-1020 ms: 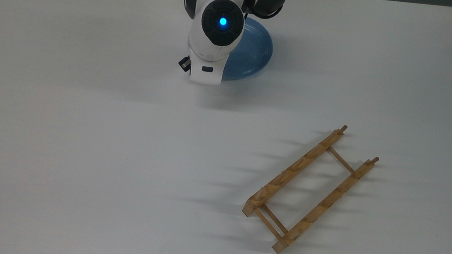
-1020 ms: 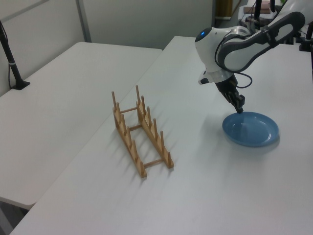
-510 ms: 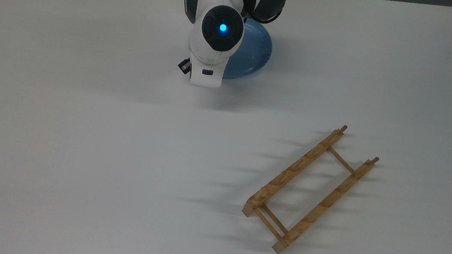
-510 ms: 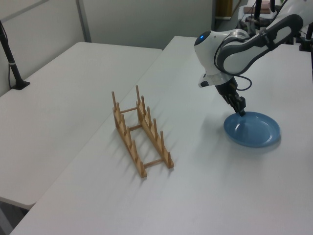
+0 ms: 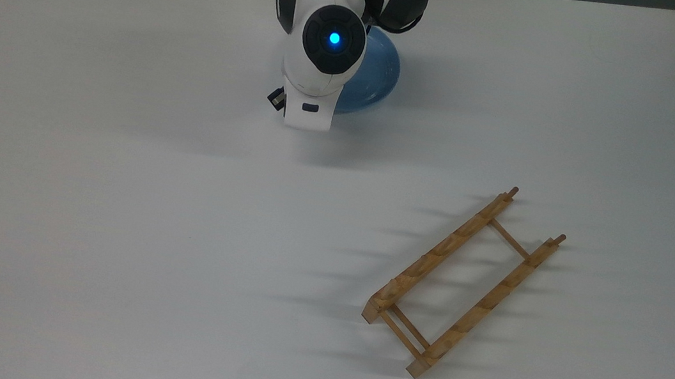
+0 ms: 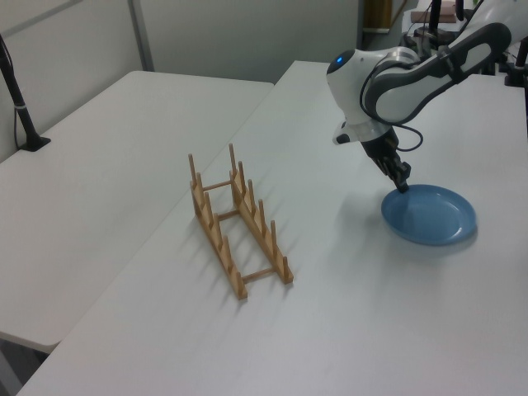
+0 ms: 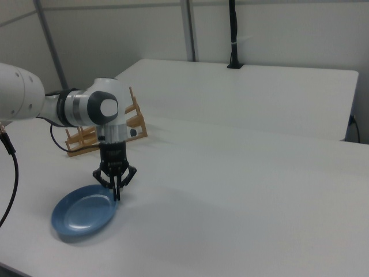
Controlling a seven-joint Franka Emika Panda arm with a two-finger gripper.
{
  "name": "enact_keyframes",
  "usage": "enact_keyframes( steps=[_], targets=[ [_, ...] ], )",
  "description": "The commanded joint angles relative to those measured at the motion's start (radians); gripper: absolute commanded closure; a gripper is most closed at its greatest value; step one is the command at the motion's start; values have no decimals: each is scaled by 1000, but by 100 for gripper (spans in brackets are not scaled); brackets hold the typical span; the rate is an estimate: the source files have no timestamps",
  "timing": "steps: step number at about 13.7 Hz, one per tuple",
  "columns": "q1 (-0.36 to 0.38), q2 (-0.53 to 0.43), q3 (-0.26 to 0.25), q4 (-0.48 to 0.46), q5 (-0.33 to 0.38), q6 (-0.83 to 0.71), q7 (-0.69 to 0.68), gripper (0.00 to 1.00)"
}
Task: Place plate in plate rack
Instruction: 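Close the gripper on the blue plate's rim, then lift the plate by its rim and carry it over the wooden rack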
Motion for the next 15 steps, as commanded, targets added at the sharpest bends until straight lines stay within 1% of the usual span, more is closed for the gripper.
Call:
enact_keyframes(
  steps=[1, 2, 3, 4, 5, 6, 7, 11, 13, 15],
  targets=[
    [3, -33, -8, 116, 3, -35, 32, 100],
    [0, -47, -8, 174, 6, -80, 40, 100],
    [-3, -56, -8, 265, 15, -133, 47, 100],
    [-3, -63, -8, 331, 29, -145, 76, 100],
    [3, -70, -8, 400, 40, -140, 165, 100],
    [6, -70, -7, 429, 36, -132, 232, 100],
    [12, -70, -5, 474, 34, -111, 329, 100],
    [74, -71, -8, 485, 23, -39, 616, 100],
    [108, -71, -8, 485, 14, 36, 768, 100],
    [158, -70, -8, 483, -65, 155, 977, 100]
  ],
)
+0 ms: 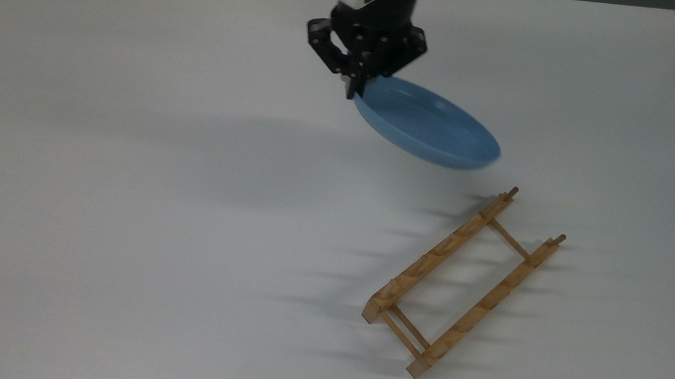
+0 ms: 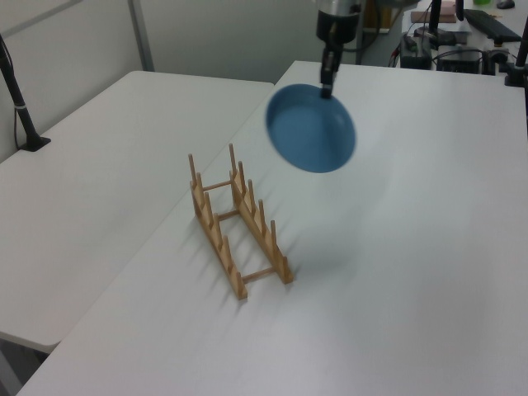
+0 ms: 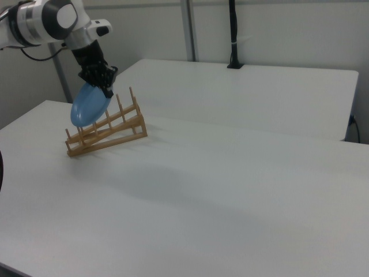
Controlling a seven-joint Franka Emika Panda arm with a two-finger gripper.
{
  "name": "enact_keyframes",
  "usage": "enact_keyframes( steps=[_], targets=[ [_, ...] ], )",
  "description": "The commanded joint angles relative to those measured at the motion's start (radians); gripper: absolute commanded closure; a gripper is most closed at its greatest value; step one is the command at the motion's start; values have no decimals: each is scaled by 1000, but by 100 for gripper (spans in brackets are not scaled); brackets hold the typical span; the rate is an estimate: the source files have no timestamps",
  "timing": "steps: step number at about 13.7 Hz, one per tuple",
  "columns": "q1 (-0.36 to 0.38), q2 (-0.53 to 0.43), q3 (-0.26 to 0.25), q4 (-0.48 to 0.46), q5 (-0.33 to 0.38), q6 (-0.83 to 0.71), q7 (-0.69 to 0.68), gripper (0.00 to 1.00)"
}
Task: Place plate in plate rack
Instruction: 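Lift the plate by its rim and carry it over the wooden rack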
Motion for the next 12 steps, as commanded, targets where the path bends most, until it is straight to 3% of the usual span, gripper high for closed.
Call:
enact_keyframes(
  steps=[1, 4, 7, 12],
  targets=[
    [70, 3, -7, 5, -124, 170, 299, 100],
    [129, 15, -7, -1, -258, 281, 468, 100],
    [185, 29, -6, -33, -448, 343, 627, 100],
    [252, 81, -6, -64, -698, 358, 842, 100]
  ],
)
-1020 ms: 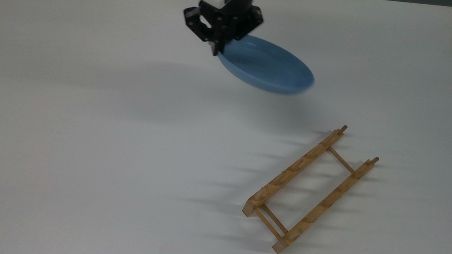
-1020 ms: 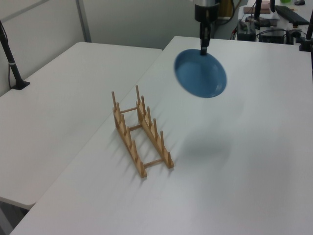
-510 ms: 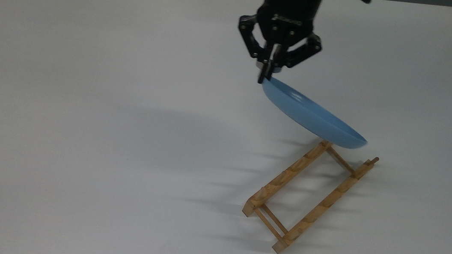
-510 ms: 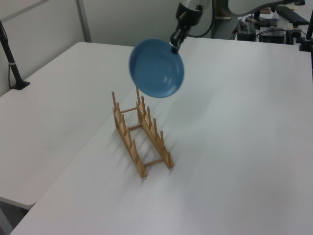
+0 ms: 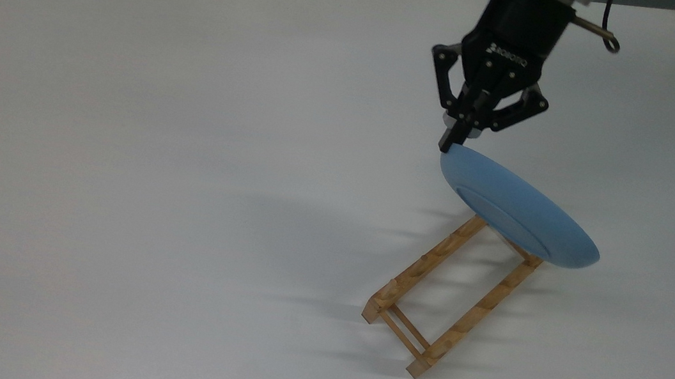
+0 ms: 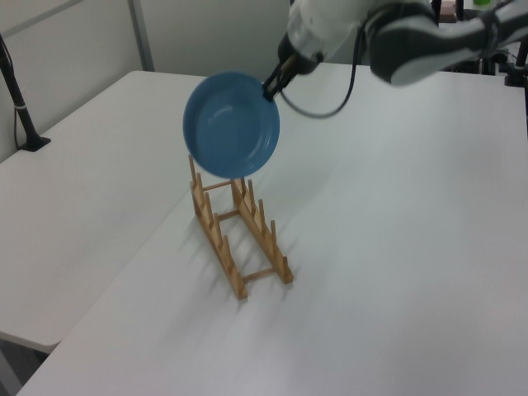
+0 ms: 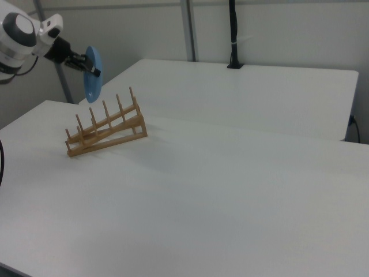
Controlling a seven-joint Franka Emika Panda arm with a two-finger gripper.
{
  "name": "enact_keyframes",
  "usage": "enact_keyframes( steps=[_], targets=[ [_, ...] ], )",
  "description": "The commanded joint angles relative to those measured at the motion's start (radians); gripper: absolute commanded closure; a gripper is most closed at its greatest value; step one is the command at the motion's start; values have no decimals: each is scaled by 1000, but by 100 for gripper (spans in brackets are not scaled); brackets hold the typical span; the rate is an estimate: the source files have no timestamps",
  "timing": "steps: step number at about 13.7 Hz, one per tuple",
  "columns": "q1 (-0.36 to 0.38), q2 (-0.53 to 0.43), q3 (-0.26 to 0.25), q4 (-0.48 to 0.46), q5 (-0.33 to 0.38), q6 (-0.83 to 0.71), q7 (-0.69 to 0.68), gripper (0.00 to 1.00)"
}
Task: Place plate in plate rack
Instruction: 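Lower the plate upright into the rack slots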
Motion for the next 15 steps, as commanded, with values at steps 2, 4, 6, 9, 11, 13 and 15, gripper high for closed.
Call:
enact_keyframes(
  steps=[2, 4, 6, 9, 11, 13, 15],
  targets=[
    [49, 38, -11, -37, -209, 38, 193, 100],
    [61, 62, -11, -39, -275, 38, 250, 100],
    [66, 87, -11, -39, -317, 37, 275, 100],
    [78, 101, -11, -49, -332, 37, 282, 100],
    [96, 99, -11, -81, -331, 34, 284, 100],
    [109, 99, -11, -94, -329, 25, 290, 100],
    [112, 98, -11, -120, -330, 25, 295, 100]
  ],
)
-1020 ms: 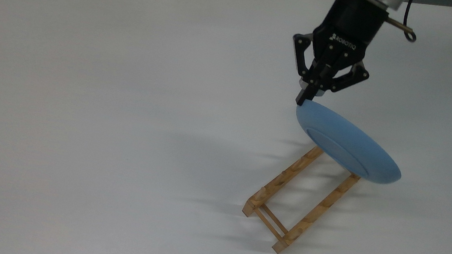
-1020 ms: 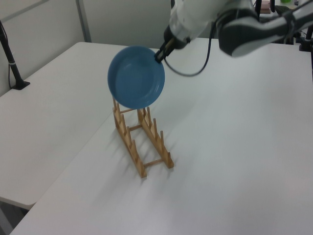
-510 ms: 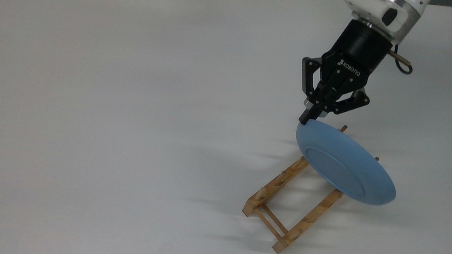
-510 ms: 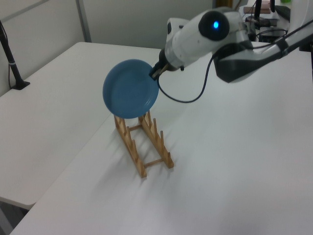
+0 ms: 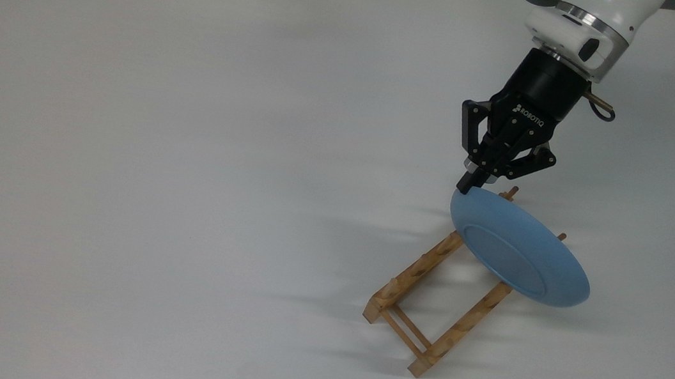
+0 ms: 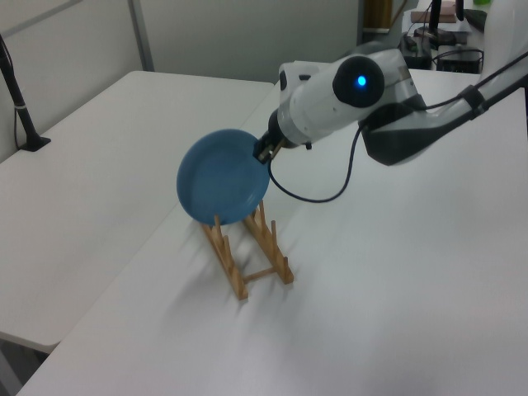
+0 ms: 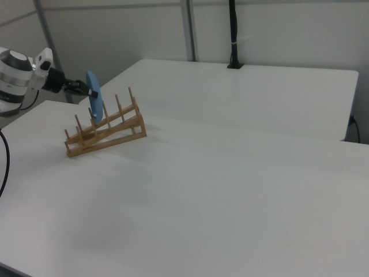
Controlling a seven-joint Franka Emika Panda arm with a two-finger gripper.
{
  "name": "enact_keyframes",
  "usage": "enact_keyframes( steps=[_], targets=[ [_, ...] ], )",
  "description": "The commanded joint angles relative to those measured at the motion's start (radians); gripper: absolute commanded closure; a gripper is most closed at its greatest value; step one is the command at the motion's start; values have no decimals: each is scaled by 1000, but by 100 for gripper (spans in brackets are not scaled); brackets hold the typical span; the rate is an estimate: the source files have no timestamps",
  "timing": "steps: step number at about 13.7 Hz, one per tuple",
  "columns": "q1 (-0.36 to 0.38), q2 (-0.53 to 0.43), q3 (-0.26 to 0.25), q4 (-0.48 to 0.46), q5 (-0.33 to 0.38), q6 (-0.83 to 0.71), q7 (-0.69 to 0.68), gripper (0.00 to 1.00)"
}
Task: Place plate in plate rack
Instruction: 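Lower the plate upright into the rack slots, then open the gripper to release the plate rim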
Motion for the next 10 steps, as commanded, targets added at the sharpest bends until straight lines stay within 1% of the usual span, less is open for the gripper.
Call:
enact_keyframes(
  steps=[1, 2, 3, 4, 5, 6, 7, 9, 10],
  targets=[
    [19, -19, -12, -62, -24, 12, 38, 100],
    [18, -18, -12, -63, -24, 12, 38, 100],
    [16, -18, -12, -69, -24, 12, 43, 87],
    [16, -18, -12, -69, -24, 12, 43, 70],
    [14, -18, -12, -69, -24, 12, 41, 39],
    [14, -21, -12, -63, -22, 12, 43, 14],
    [14, -27, -14, -59, -20, 6, 41, 0],
    [14, -56, -11, -36, 5, -32, 41, 0],
    [14, -73, -11, -34, 38, -39, 38, 0]
  ],
)
